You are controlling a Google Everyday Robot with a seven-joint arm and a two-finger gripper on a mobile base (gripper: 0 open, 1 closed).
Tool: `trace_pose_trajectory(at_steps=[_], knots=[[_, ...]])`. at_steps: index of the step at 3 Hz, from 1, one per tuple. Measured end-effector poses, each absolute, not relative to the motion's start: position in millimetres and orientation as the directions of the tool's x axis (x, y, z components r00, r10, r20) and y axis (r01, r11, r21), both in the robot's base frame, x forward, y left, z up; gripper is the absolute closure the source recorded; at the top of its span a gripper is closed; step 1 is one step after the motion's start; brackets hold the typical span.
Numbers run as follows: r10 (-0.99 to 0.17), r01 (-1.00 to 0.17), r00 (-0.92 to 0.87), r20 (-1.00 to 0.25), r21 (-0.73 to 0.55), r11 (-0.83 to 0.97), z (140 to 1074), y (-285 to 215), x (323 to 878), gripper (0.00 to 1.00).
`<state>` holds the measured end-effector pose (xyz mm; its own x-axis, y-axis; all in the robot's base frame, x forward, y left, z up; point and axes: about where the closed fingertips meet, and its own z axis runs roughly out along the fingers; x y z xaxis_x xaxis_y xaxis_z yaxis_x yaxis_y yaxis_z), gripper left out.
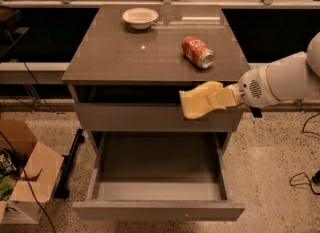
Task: Pick sponge from middle drawer and place on counter
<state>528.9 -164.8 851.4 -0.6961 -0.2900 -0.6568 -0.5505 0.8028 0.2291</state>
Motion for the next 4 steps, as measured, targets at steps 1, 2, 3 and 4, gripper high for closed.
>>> trace_pose_trajectory(at_steps=[1,2,3,4], knots=[[-0.303,-0.597,-0.626,-0.719,0.192,0.779,878,-138,550,1.00],[-0.354,-0.667,-0.547,-0.759,0.139,0.732,902,-95,574,1.00],[-0.378,-0.704,-0.497,-0.781,0.108,0.702,913,-55,603,1.00],[-0.386,-0.706,-0.490,-0.781,0.097,0.701,913,-31,640,1.00]])
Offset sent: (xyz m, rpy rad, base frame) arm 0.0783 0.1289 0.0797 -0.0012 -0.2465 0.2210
